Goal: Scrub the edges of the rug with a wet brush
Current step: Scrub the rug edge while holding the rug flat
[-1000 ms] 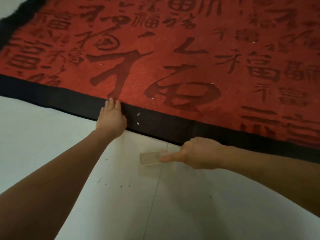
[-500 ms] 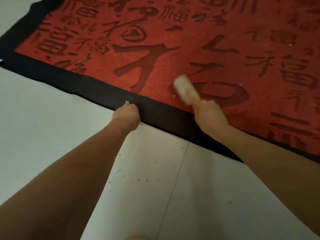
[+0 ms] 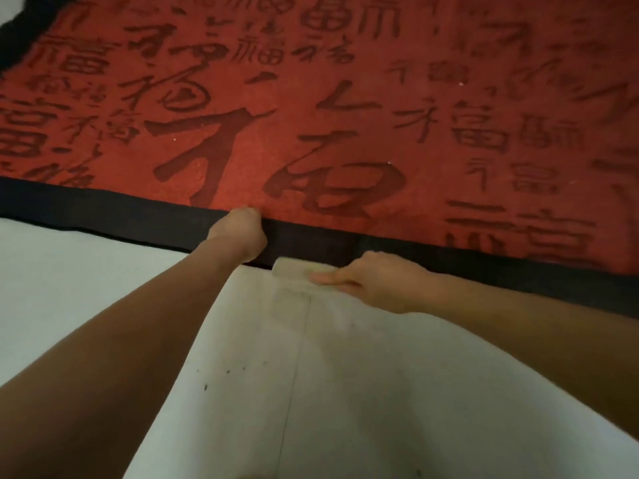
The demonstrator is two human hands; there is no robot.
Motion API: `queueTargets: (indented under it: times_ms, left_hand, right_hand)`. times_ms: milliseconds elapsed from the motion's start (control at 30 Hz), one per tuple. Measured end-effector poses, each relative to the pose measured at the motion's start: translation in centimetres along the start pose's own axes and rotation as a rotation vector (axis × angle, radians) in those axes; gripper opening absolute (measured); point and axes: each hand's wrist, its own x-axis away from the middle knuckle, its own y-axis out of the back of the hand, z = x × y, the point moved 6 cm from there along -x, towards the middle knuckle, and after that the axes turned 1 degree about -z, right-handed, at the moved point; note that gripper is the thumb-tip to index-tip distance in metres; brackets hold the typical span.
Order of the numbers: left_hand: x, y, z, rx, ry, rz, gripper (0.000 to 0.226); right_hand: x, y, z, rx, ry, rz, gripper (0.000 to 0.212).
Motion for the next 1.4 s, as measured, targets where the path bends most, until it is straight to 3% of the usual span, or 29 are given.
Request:
queueTargets:
  times_ms: [133,267,367,467,567,633,733,800,867,967,1067,1133,1233,1333,1400]
  left_hand:
    - [1.4,-1.1,-10.9,0.01,-0.294,0.085,0.044]
    - [3.6,-3.4,-20.2,-0.043,-0.491,0.174,0.082]
    - [3.6,-5.9,-23.9,-0.086,-0.529,0.183,0.117]
    - [3.2,-8.0,-24.0,-0.101,-0.466,0.242,0.138]
    - [3.1,-8.9,-23.5,-0.089,-0.45,0.251,0.14]
    - [3.0,-8.8,-23.5,-0.082,-0.442,0.238,0.142]
    - [2.7,-8.9,-23.6,-0.087,-0.414,0.275,0.145]
    - [2.4,-8.8,-23.5,-0.103,-0.403,0.287,0.146]
    - [2.5,-8.8,-23.6,-0.125,-0.412,0.291,0.146]
    - [2.5,-8.6,-24.0,-0.134,-0.408,0.301,0.146]
    - [2.6,-8.5,-24.5,-0.136,-0.392,0.335,0.146]
    - [2.5,-8.6,-24.5,-0.134,-0.389,0.346,0.146]
    - [2.4,-8.8,-24.5,-0.109,-0.393,0.369,0.144]
    - [2.3,-9.0,-24.4,-0.107,-0.396,0.381,0.144]
    - [2.1,-9.1,-24.4,-0.097,-0.398,0.37,0.145]
  right_hand:
    - [9.4,2.7,-12.2,-0.038,-0.416,-0.434,0.049]
    - [15.2,0.6,-17.0,-0.163,-0.865,-0.547,0.058]
    - [13.2,-4.7,-12.7,-0.182,-0.746,-0.367,0.062]
    - [13.9,-6.6,-11.7,0.057,-0.575,-0.242,0.071]
    - [19.7,-3.8,-19.1,0.063,-0.914,-0.339,0.065]
    - [19.0,-3.2,-18.5,-0.035,-1.032,-0.409,0.06]
    - [12.6,-5.6,-11.8,-0.098,-0.759,-0.279,0.065]
    - [12.5,-5.9,-11.7,0.012,-0.551,-0.249,0.076]
    - [16.2,-4.9,-16.5,0.178,-0.574,-0.173,0.076]
    - [20.1,-3.2,-20.5,0.2,-0.672,-0.17,0.067]
    - [15.8,-3.7,-17.3,0.18,-0.372,-0.189,0.063]
    - [13.8,-3.5,-16.3,0.233,-0.268,-0.237,0.056]
    - [15.3,-0.9,-19.2,0.377,-0.491,-0.388,0.053]
    - [18.6,0.1,-23.1,0.521,-0.851,-0.263,0.04]
    - [17.3,0.2,-22.5,0.677,-0.808,-0.198,0.025]
